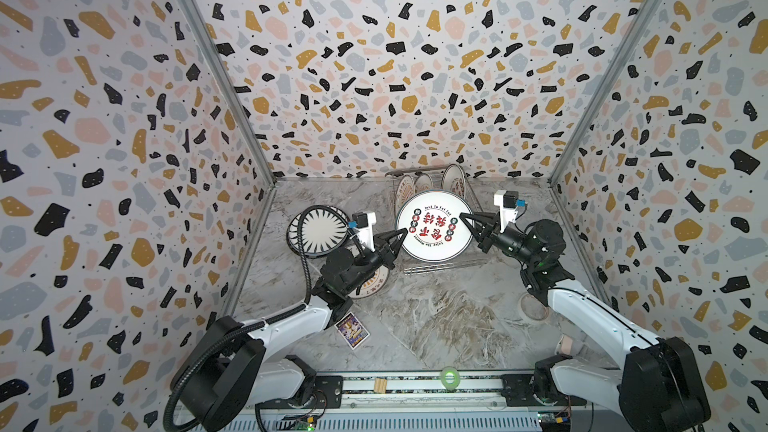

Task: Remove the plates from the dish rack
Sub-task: 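Grasp the red-lettered plate rim with the left gripper while the right gripper releases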

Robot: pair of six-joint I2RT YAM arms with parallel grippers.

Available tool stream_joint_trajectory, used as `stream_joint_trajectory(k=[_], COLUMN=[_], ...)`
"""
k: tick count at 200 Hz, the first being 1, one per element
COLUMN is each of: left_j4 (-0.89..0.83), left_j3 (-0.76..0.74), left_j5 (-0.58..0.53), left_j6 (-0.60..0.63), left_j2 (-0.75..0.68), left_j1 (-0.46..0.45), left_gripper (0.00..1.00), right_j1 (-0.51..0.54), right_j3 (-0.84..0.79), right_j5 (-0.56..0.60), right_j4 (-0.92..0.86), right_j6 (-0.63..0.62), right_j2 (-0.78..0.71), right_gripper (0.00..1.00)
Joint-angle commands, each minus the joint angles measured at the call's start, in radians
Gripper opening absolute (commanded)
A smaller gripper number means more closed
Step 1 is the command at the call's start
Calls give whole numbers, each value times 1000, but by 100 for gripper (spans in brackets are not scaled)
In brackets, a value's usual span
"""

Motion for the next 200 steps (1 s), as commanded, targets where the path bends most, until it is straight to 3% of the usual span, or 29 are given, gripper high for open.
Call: stream_joint_trajectory(k=[1, 21, 67, 96, 156, 200], left_j4=[45, 44, 45, 11, 44, 57], left_j3=[5, -10, -36, -53, -98, -148], left_j5=[-17, -89, -134, -188, -216, -284], left_j6=[-28, -57, -84, -123, -289, -388], left_j2=[-27, -40, -93, -126, -126, -147], left_j1=[-7, -5, 2, 27, 87, 125], left_gripper=[0, 0, 0, 0, 0, 0], right_j1=[4, 3, 3, 2, 7, 96], right_j3=[13, -3, -3, -22, -99, -64], right_j5=[-4, 18, 167, 236, 172, 237], right_j4=[37, 41, -30, -6, 137, 71], right_j6=[-23, -31, -36, -3, -21, -118], right_j2=[-13, -24, -43, -61, -123, -107], right_gripper=[37, 67, 100, 99, 99, 99])
